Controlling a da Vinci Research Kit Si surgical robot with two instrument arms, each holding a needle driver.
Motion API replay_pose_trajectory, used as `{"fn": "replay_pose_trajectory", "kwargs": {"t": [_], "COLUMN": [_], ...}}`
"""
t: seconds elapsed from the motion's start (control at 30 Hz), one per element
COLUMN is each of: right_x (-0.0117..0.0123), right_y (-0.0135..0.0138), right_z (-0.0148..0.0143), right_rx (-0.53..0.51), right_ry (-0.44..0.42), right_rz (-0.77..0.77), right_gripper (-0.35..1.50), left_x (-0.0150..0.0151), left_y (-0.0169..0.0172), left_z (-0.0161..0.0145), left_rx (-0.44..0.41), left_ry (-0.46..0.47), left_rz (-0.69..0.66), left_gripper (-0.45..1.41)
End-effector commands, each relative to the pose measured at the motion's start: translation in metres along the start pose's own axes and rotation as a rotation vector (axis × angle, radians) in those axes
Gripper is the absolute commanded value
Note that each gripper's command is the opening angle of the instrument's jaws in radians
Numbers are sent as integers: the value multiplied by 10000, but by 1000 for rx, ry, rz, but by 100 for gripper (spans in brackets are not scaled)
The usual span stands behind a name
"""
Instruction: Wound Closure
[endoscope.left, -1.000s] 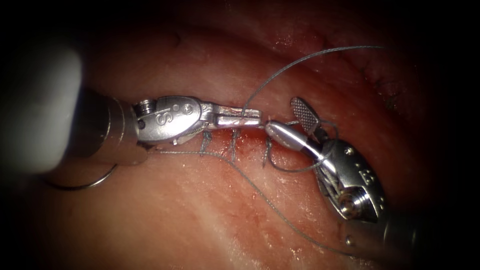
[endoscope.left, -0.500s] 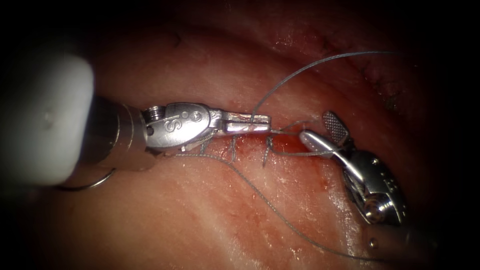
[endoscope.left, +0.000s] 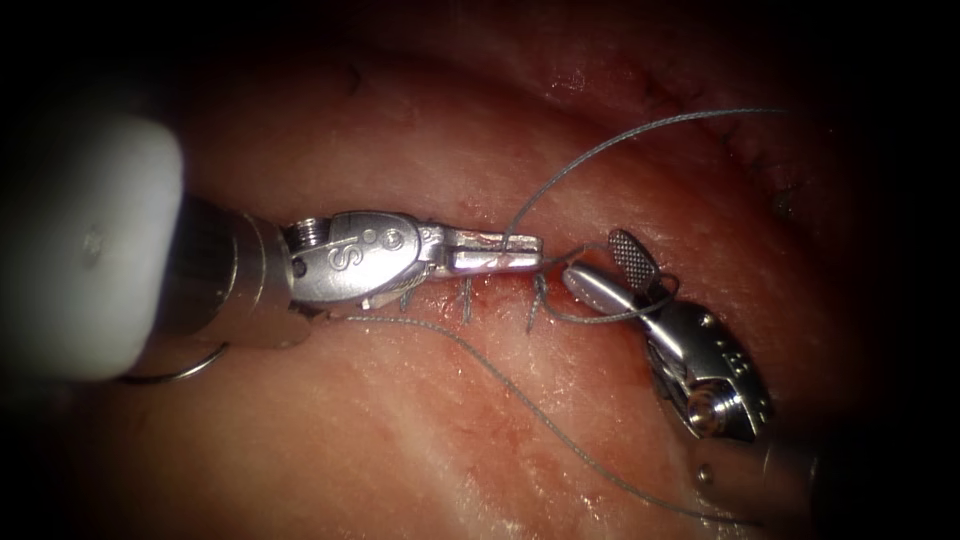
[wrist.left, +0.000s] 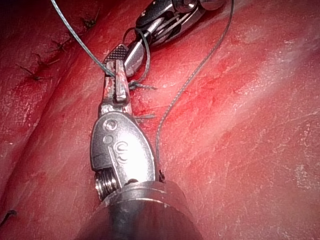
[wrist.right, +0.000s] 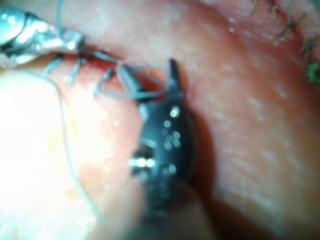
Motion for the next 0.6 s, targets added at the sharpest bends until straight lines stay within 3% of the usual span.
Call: {"fn": "replay_pose_trajectory", "kwargs": {"t": [0.03, 0.43, 0.6], "right_x": [-7, 1, 12], "right_y": [-4, -9, -5], "right_z": [3, 2, 11], "right_rx": [13, 160, 106], "right_ry": [-6, -84, -157], "right_rz": [28, 190, 371], "right_gripper": [101, 98, 86], "left_x": [-10, -39, -40], "left_y": [6, -1, 12], "left_z": [2, -17, -14], "left_rx": [-2, -7, -3], "left_ry": [0, -29, -38], "left_rz": [-2, 20, 21], "left_gripper": [-45, -45, -45]}}
